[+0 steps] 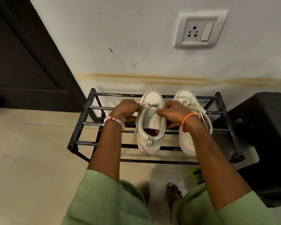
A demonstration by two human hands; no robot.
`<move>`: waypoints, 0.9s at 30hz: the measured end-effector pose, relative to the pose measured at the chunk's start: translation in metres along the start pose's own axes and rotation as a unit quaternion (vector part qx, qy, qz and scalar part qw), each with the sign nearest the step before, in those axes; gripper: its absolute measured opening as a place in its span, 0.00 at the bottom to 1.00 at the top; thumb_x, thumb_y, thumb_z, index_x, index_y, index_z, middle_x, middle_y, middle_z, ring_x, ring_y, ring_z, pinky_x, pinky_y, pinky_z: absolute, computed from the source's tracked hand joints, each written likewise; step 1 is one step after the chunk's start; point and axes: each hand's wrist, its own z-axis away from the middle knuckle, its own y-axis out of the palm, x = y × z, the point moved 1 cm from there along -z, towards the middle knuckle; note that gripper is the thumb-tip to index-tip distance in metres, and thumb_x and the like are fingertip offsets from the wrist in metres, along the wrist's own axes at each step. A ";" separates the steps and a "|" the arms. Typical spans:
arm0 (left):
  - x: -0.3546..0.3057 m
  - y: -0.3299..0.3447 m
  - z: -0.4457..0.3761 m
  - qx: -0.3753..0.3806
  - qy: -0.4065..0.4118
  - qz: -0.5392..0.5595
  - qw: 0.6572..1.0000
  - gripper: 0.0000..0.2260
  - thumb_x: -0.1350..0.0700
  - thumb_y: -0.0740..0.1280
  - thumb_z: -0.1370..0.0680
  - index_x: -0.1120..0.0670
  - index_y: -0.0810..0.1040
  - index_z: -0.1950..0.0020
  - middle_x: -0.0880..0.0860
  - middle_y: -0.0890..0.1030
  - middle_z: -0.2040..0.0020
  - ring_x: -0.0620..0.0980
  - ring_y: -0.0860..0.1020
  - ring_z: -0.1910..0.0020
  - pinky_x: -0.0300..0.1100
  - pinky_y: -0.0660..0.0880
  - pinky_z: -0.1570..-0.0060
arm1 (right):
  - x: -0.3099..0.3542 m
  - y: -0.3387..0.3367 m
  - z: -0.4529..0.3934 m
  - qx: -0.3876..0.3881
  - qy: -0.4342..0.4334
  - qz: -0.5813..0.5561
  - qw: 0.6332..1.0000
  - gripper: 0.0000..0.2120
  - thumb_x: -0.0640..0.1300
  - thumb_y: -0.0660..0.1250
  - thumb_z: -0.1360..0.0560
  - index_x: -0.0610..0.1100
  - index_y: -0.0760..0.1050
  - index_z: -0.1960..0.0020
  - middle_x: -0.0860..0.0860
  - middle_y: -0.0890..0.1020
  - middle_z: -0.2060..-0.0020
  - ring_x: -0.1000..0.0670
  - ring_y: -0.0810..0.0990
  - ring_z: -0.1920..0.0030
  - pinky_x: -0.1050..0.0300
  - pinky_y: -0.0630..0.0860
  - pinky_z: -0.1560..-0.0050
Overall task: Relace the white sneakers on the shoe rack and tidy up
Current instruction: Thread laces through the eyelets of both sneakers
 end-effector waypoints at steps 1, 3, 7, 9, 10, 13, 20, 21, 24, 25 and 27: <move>0.002 -0.002 0.002 -0.003 -0.005 0.027 1.000 0.07 0.55 0.64 0.21 0.56 0.73 0.57 0.54 0.78 0.50 0.48 0.76 0.60 0.40 0.77 0.62 | -0.003 0.000 0.002 -0.014 -0.011 0.009 1.000 0.09 0.46 0.69 0.29 0.44 0.70 0.61 0.43 0.81 0.57 0.44 0.82 0.57 0.47 0.82 0.57; 0.006 -0.003 0.005 -0.009 0.006 0.045 0.999 0.05 0.56 0.65 0.21 0.56 0.72 0.54 0.53 0.79 0.53 0.48 0.76 0.64 0.37 0.76 0.70 | -0.011 0.004 0.004 -0.045 -0.036 0.034 0.998 0.09 0.47 0.69 0.30 0.45 0.70 0.61 0.44 0.81 0.60 0.44 0.82 0.58 0.48 0.81 0.57; 0.014 0.008 0.005 -0.043 0.067 -0.012 0.997 0.05 0.56 0.69 0.24 0.54 0.75 0.58 0.57 0.80 0.55 0.52 0.79 0.60 0.47 0.81 0.56 | -0.018 0.018 0.014 -0.138 -0.114 0.092 0.980 0.08 0.44 0.67 0.29 0.42 0.70 0.59 0.47 0.75 0.66 0.45 0.73 0.61 0.56 0.69 0.63; 0.017 0.014 0.006 -0.087 0.108 -0.031 0.990 0.07 0.56 0.70 0.24 0.53 0.76 0.62 0.56 0.80 0.59 0.53 0.78 0.59 0.52 0.79 0.49 | -0.020 0.023 0.015 -0.162 -0.119 0.085 0.976 0.07 0.43 0.67 0.30 0.42 0.69 0.59 0.46 0.75 0.65 0.43 0.74 0.60 0.53 0.71 0.59; 0.019 0.016 0.006 -0.115 0.129 -0.039 0.984 0.07 0.56 0.71 0.25 0.54 0.76 0.62 0.56 0.80 0.60 0.53 0.79 0.59 0.52 0.79 0.49 | -0.021 0.025 0.015 -0.167 -0.118 0.081 0.975 0.07 0.43 0.66 0.30 0.43 0.69 0.59 0.46 0.75 0.64 0.43 0.75 0.59 0.52 0.72 0.58; 0.023 0.019 0.010 -0.170 0.172 -0.090 0.966 0.07 0.54 0.70 0.24 0.57 0.78 0.57 0.56 0.82 0.56 0.56 0.79 0.53 0.48 0.76 0.51 | -0.023 0.031 0.015 -0.191 -0.120 0.085 0.971 0.07 0.44 0.66 0.30 0.44 0.67 0.58 0.43 0.76 0.60 0.42 0.74 0.58 0.51 0.71 0.58; 0.029 0.016 0.004 -0.127 0.138 -0.081 0.979 0.06 0.54 0.63 0.20 0.55 0.75 0.54 0.57 0.80 0.53 0.57 0.77 0.53 0.51 0.74 0.48 | -0.028 0.028 0.013 -0.206 -0.151 0.088 0.963 0.08 0.39 0.65 0.30 0.44 0.66 0.60 0.41 0.75 0.60 0.44 0.71 0.60 0.57 0.62 0.61; 0.030 0.015 0.003 -0.112 0.127 -0.048 0.984 0.06 0.56 0.63 0.20 0.55 0.74 0.56 0.57 0.79 0.56 0.56 0.76 0.56 0.51 0.75 0.50 | -0.028 0.028 0.012 -0.209 -0.154 0.091 0.961 0.08 0.39 0.65 0.30 0.44 0.65 0.60 0.42 0.75 0.61 0.44 0.70 0.60 0.57 0.62 0.61; 0.030 0.011 0.004 -0.068 0.104 0.035 0.992 0.10 0.60 0.61 0.20 0.54 0.71 0.62 0.53 0.75 0.64 0.49 0.72 0.64 0.43 0.72 0.59 | -0.028 0.029 0.011 -0.214 -0.165 0.096 0.958 0.08 0.38 0.65 0.31 0.44 0.65 0.60 0.43 0.73 0.63 0.44 0.69 0.60 0.58 0.60 0.61; 0.030 0.010 0.005 -0.056 0.098 0.044 0.993 0.11 0.60 0.61 0.20 0.55 0.71 0.62 0.53 0.75 0.65 0.48 0.71 0.65 0.42 0.70 0.61 | -0.029 0.029 0.011 -0.215 -0.168 0.097 0.957 0.08 0.37 0.65 0.31 0.44 0.65 0.60 0.43 0.73 0.64 0.44 0.70 0.61 0.57 0.60 0.61; 0.032 0.006 0.005 -0.040 0.089 0.061 0.993 0.10 0.62 0.63 0.21 0.55 0.72 0.62 0.52 0.75 0.64 0.46 0.72 0.64 0.41 0.71 0.60 | -0.029 0.028 0.011 -0.218 -0.170 0.091 0.957 0.08 0.38 0.66 0.30 0.44 0.66 0.60 0.44 0.74 0.64 0.44 0.70 0.61 0.57 0.62 0.62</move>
